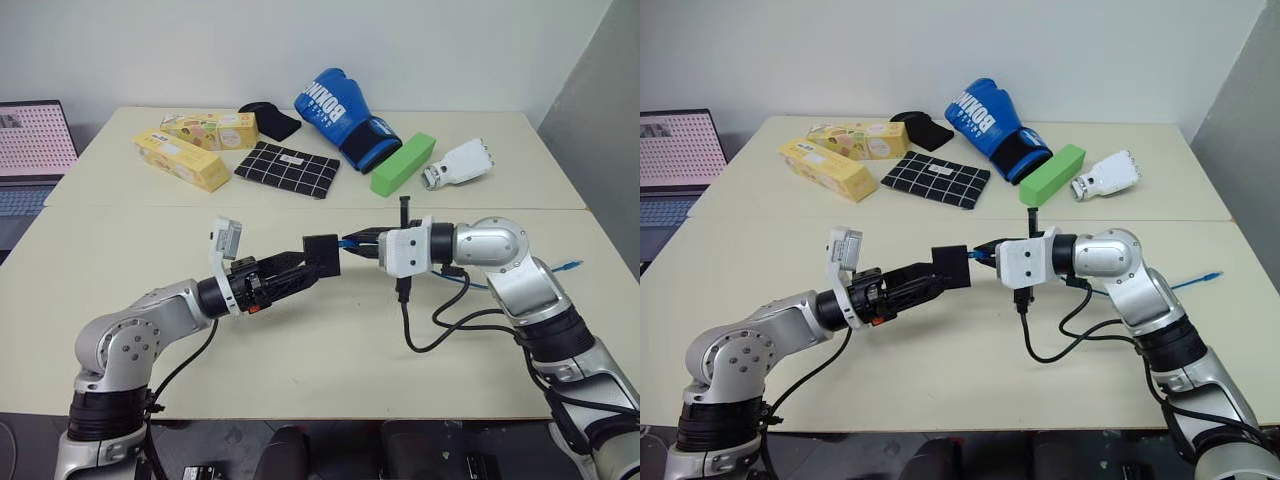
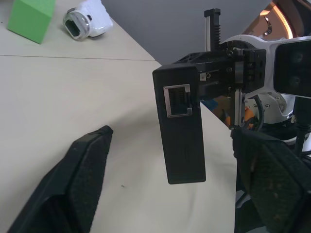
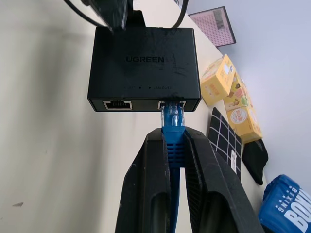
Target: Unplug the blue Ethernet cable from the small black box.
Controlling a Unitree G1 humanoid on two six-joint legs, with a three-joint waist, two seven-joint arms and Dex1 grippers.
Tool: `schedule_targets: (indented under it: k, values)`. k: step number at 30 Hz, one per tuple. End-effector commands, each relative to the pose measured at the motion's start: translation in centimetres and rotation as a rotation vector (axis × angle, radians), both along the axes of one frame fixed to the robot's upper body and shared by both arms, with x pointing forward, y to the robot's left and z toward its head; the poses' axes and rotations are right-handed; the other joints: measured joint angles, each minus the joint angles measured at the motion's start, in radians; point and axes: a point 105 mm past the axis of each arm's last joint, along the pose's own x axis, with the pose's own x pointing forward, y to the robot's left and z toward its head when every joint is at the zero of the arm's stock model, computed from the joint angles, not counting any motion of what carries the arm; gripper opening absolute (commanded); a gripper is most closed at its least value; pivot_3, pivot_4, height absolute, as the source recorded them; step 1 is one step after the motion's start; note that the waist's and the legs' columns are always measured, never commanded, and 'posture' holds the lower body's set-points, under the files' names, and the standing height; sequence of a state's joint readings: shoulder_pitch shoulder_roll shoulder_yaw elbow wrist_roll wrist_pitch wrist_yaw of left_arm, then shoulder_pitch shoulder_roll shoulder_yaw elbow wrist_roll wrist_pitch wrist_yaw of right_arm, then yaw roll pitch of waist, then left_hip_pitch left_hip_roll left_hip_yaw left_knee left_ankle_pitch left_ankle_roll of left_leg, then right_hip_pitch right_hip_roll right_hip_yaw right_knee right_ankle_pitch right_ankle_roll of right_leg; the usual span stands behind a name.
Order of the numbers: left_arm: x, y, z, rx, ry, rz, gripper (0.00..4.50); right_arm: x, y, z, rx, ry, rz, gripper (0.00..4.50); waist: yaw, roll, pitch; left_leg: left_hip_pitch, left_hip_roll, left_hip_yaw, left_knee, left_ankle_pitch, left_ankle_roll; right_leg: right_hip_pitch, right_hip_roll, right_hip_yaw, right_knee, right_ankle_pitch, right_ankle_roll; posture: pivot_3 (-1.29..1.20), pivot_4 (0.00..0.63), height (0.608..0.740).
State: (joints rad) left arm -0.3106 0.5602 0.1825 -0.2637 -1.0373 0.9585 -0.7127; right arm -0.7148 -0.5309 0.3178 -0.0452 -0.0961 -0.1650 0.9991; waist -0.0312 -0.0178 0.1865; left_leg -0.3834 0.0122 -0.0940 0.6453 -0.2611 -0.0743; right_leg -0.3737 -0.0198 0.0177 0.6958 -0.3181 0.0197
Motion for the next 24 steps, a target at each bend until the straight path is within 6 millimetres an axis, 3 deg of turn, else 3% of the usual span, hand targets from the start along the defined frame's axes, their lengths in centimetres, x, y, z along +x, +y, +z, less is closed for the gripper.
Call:
schedule_targets:
  k: [1,8,13,21,24]
  values:
    - [-0.1,-0.5,0.8,-0.021,-0.027,-0.035,3.17,-1.0,0.8,2.0,0.043,-0.088,0.049,0.13,0.0,0.0,0.0,0.0,0.0,0.0,0.0,0.0,0.0,0.0,0.0,0.0,0.0,0.0,0.0,0.0,0.15,0.74]
    - [-0.1,-0.5,0.4,-0.007,-0.027,-0.03,1.65,-1.6,1.3,1.9,0.054,-0.086,0.072,0.13,0.0,0.0,0.0,0.0,0.0,0.0,0.0,0.0,0.0,0.0,0.0,0.0,0.0,0.0,0.0,0.0,0.15,0.74]
    - [-0.1,-0.3,0.2,-0.002,-0.02,-0.02,0.81,-2.0,1.6,1.7,0.059,-0.09,0.088,0.13,0.0,0.0,0.0,0.0,0.0,0.0,0.0,0.0,0.0,0.0,0.0,0.0,0.0,0.0,0.0,0.0,0.15,0.74]
    - [-0.3,0.1,-0.4,0.009,-0.004,-0.014,0.81,-2.6,1.8,1.2,0.03,-0.135,0.13,0.13,0.0,0.0,0.0,0.0,0.0,0.0,0.0,0.0,0.0,0.0,0.0,0.0,0.0,0.0,0.0,0.0,0.15,0.74]
    - [-0.3,0.2,-0.7,0.012,0.003,-0.016,0.81,-2.8,1.3,1.3,0.023,-0.12,0.136,0.99,0.0,0.0,0.0,0.0,0.0,0.0,0.0,0.0,0.0,0.0,0.0,0.0,0.0,0.0,0.0,0.0,0.15,0.74]
